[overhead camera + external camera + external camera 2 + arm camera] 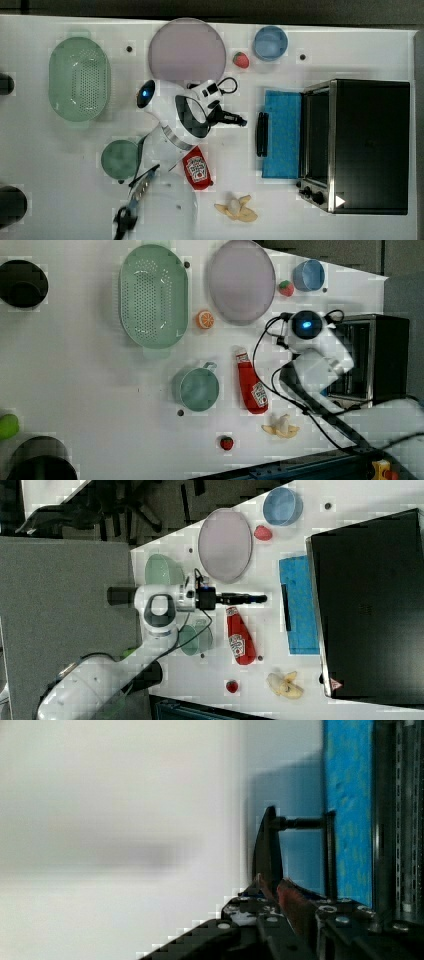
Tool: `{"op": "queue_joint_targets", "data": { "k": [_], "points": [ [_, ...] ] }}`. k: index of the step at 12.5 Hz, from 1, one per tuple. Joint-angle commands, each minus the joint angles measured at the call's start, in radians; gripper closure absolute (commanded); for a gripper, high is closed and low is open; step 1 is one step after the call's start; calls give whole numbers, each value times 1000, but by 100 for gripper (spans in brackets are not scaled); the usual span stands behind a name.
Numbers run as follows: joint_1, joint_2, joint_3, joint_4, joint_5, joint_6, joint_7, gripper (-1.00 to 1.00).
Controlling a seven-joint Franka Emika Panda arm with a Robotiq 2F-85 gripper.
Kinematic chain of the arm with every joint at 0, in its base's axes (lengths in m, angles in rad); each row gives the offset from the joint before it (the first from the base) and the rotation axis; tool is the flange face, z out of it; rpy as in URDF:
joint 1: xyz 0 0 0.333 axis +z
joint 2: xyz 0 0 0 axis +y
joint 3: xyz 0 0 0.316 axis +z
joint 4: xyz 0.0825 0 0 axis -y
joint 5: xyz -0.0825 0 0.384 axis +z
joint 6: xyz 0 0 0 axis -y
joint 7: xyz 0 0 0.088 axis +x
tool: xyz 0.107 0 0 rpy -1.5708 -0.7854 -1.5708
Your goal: Flap open oven.
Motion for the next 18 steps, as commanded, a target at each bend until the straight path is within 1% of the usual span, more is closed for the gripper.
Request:
{"op": "queue_joint_targets", "data": {
  "k": [1,4,6,11,15,18],
  "points": [
    [-13,-147,-13,22,100,9,18,65],
    [-22,-274,-50,24,246,-8,18,65],
    [-25,-355,-79,25,323,-49,18,65],
    [-25,-546,-98,27,400,-138,23,65],
    [-25,-664,-98,30,545,-290,36,65],
    [-25,-749,-95,32,550,-318,36,65]
  ]
}}
